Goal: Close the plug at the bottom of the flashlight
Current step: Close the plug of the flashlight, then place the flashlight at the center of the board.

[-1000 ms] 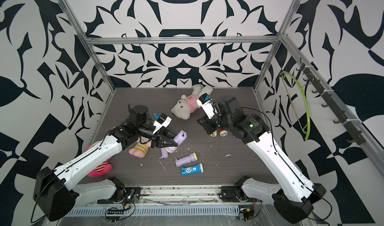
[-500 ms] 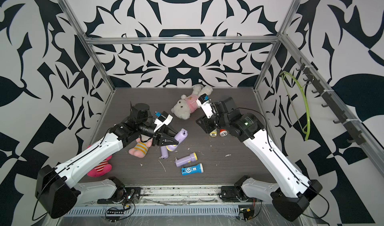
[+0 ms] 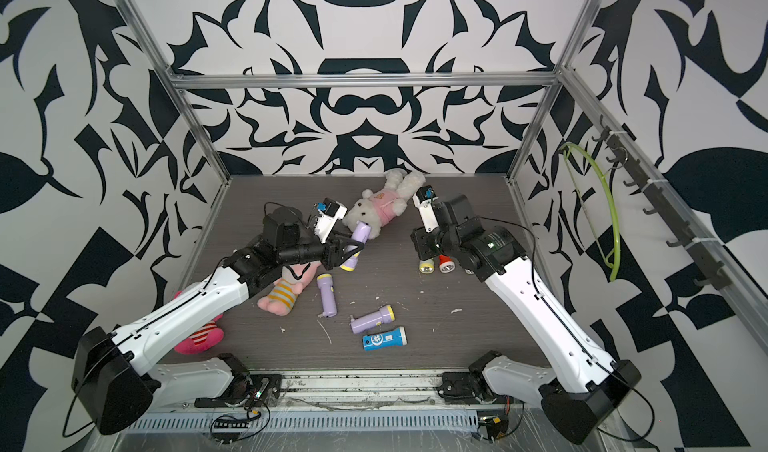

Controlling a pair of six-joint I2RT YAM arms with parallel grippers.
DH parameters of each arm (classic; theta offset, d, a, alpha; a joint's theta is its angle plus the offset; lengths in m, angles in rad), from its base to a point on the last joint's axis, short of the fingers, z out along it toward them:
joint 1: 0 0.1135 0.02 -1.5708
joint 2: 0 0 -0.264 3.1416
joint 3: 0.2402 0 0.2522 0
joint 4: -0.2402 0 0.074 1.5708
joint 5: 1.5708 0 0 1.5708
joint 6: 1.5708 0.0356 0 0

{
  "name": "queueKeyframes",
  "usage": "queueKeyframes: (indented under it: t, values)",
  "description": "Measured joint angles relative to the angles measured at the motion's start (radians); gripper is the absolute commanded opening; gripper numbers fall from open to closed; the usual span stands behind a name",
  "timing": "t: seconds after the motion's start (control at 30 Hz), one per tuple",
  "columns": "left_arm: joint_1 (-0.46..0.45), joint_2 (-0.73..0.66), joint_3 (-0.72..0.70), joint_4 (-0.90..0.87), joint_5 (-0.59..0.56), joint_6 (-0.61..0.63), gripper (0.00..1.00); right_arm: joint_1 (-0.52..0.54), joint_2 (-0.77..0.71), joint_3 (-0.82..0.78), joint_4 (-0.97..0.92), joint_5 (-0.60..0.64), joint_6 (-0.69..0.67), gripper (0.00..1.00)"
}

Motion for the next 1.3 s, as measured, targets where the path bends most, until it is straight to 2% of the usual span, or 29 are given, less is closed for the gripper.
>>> queueKeyframes:
  t: [0.23,0.37,0.5,0.6,0.73,0.93,1.3]
  values:
    - [-0.1,0.086,0.074,-0.06,-0.272,-0.113,0.03,-0.011,-0.017,-0.014,-0.01,0.016,0.026,0.37]
    - [-0.14,0.204,0.171,-0.116,-0.391,-0.191,0.03,-0.023,-0.025,-0.025,-0.013,0.027,0.041,0.36]
    - [-0.162,0.354,0.3,-0.166,-0.455,-0.281,0.03,-0.033,-0.028,-0.046,-0.016,0.04,0.054,0.37]
    - [-0.169,0.462,0.392,-0.198,-0.477,-0.34,0.04,-0.04,-0.036,-0.065,-0.019,0.06,0.061,0.37]
    - [-0.179,0.571,0.463,-0.213,-0.48,-0.397,0.12,-0.051,-0.068,-0.088,-0.022,0.084,0.066,0.38]
    - [-0.196,0.688,0.529,-0.25,-0.475,-0.448,0.12,-0.069,-0.125,-0.127,-0.022,0.124,0.068,0.39]
    - [-0.203,0.882,0.705,-0.273,-0.438,-0.482,0.12,-0.073,-0.118,-0.164,-0.019,0.13,0.074,0.38]
